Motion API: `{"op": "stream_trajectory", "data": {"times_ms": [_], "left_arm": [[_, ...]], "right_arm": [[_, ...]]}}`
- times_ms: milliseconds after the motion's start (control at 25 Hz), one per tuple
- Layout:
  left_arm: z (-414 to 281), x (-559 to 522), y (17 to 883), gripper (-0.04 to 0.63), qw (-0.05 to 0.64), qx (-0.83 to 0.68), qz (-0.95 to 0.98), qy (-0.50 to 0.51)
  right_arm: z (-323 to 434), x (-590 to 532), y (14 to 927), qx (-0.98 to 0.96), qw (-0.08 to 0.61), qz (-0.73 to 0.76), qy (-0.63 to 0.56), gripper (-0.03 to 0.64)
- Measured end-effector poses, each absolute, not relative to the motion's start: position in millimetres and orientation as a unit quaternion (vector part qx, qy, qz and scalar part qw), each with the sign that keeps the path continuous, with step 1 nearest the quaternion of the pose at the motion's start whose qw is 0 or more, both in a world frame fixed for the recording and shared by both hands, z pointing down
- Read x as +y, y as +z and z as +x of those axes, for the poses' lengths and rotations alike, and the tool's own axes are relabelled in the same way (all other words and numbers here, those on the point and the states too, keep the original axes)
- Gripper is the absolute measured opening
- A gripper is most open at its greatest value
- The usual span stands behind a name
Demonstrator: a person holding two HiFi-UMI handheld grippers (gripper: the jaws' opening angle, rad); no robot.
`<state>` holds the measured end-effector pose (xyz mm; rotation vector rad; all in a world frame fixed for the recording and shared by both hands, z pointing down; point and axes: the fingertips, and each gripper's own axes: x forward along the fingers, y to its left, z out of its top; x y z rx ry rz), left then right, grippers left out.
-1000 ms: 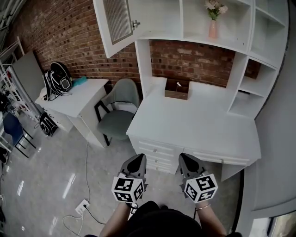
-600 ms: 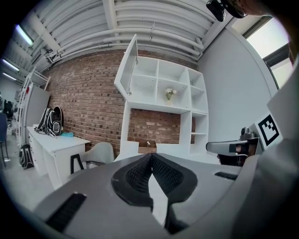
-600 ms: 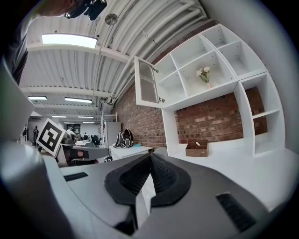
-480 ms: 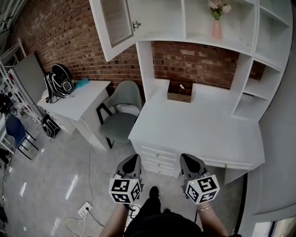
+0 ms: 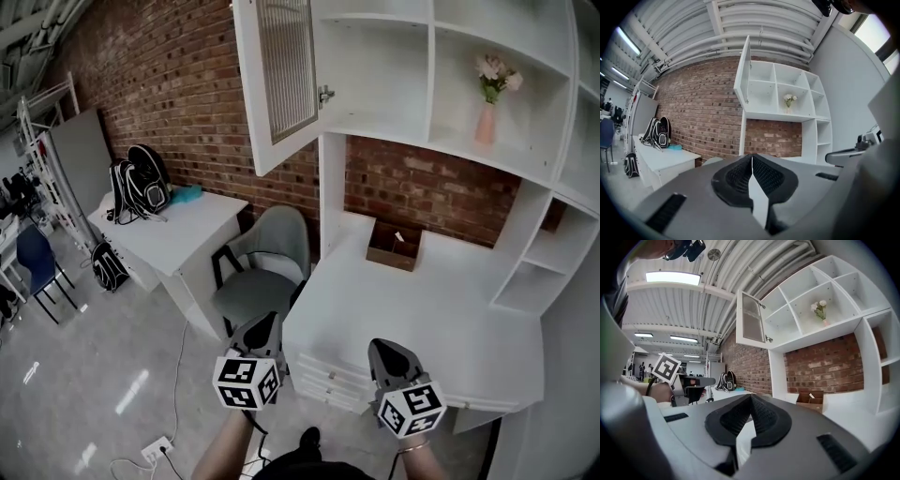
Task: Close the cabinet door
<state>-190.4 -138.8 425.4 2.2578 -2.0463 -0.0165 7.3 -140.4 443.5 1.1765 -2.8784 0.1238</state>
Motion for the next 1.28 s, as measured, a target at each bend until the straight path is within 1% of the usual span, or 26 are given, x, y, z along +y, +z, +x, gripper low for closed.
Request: {"op": "stream_trajectory", "data": {"times_ms": [240, 480, 640, 720, 880, 1120, 1280], "left_arm": [[-240, -209, 332, 0.012, -0.017, -0.663, 0.747, -0.049], [-273, -244, 245, 0.016, -0.093, -0.659, 0.743, -0.072], [-284, -254, 192, 0.046, -0.129, -0.646, 0.747, -0.087], [-288, -257, 166, 0.054, -0.145, -0.637, 0.750, -0.098], [-287, -261, 123, 0.095, -0.170, -0.610, 0.766, -0.110], [-272, -264, 73, 0.098, -0.220, -0.583, 0.774, -0.116], [-253, -275, 55, 0.098, -0.223, -0.562, 0.786, -0.131]], "right_arm": [[-41, -198, 410, -0.935, 0.007, 0.354, 0.012, 0.001], [-78, -235, 375, -0.941, -0.012, 0.337, -0.017, 0.001], [-98, -252, 342, -0.944, -0.028, 0.327, -0.037, 0.000], [-106, -261, 325, -0.945, -0.038, 0.322, -0.042, 0.000], [-115, -278, 298, -0.945, -0.056, 0.320, -0.040, 0.000], [-122, -293, 262, -0.941, -0.068, 0.324, -0.078, 0.001], [-116, -304, 257, -0.940, -0.069, 0.324, -0.084, 0.000]]}}
